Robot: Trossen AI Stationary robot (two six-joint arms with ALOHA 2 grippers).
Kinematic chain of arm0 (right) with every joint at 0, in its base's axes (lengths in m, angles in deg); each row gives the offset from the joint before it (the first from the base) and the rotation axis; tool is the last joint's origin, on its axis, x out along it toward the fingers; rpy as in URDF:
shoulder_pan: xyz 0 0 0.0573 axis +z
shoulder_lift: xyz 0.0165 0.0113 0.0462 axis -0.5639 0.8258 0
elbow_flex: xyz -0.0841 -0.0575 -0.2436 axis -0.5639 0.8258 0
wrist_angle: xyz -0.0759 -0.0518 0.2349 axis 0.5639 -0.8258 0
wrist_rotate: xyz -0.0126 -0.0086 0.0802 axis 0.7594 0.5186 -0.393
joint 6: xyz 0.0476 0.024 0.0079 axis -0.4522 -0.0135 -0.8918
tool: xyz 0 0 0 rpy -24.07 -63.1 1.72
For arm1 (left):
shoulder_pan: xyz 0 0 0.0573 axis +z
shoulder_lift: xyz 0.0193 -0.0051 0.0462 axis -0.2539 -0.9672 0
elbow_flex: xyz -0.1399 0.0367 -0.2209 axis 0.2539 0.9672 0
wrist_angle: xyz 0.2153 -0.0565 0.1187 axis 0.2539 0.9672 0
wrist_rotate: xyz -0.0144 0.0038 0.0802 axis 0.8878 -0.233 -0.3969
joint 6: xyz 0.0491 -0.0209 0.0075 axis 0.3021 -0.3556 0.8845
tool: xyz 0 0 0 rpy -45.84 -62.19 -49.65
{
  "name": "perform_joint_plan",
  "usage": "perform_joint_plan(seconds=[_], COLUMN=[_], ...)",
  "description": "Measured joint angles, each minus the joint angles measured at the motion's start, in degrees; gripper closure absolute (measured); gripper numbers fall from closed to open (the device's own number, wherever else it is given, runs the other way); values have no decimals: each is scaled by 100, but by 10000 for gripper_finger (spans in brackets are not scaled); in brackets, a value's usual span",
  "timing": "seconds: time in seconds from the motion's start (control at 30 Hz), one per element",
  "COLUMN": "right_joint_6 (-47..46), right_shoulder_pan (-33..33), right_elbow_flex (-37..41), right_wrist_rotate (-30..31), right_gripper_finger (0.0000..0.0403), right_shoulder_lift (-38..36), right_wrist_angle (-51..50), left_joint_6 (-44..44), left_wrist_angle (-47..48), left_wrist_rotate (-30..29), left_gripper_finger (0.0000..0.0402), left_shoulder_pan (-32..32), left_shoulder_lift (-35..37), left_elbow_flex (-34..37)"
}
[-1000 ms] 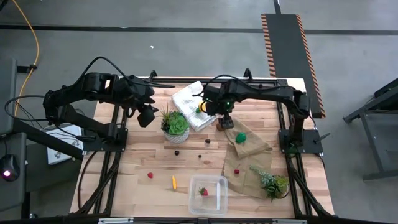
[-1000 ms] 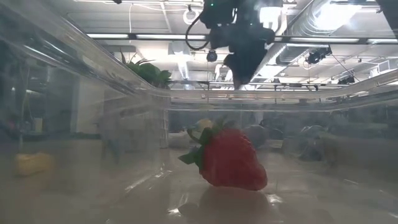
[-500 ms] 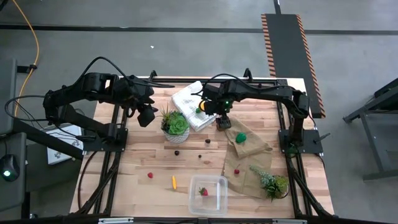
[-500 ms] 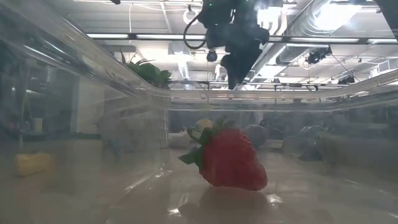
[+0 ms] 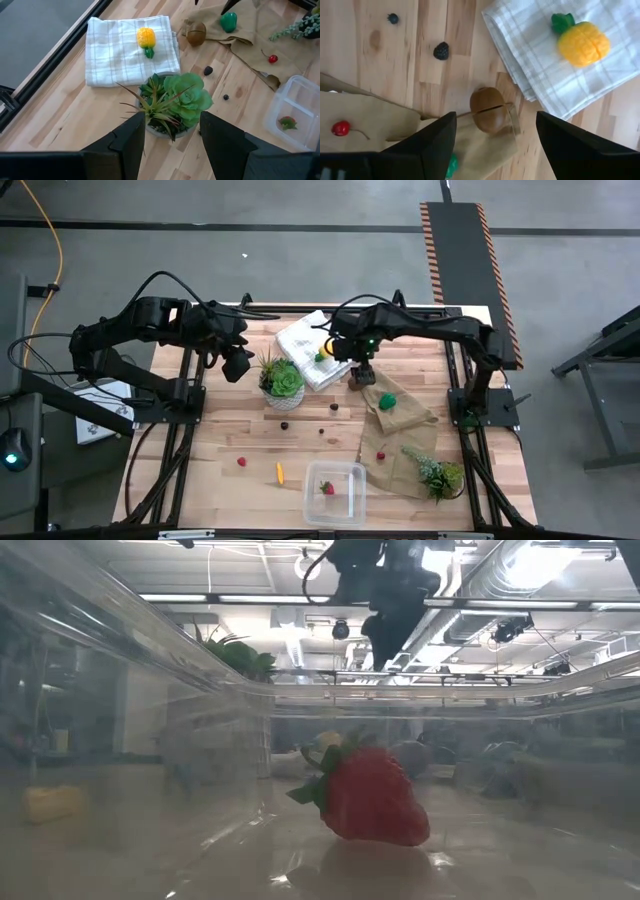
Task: Pick and placing Produce into tupperware
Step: Put the brown kiwi into the transparent bin
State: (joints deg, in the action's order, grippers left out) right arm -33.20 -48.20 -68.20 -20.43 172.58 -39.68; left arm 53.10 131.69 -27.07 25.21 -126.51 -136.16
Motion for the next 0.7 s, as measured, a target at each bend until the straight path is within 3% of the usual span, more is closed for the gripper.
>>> perform_joint_plan(seconds=[0.13, 0.43, 0.7], right_joint_6=[1, -121, -29], right_shoulder_pan=[0, 5, 15], right_elbow_flex=[129, 1934, 2086], right_wrist_rotate=[5, 155, 271], right_gripper_finger=[137, 137, 137], right_shoulder_lift=[-30, -998, -1107], right_wrist_angle=[35, 1025, 1238], left_joint_6=[-54, -138, -149], left_wrist_angle=[-1, -1, -3], left_wrist_rotate=[-2, -3, -155], left_gripper_finger=[222, 222, 222], left_shoulder_pan=[0, 0, 0], left_shoulder_lift=[0, 0, 0], left_elbow_flex=[2, 0, 1])
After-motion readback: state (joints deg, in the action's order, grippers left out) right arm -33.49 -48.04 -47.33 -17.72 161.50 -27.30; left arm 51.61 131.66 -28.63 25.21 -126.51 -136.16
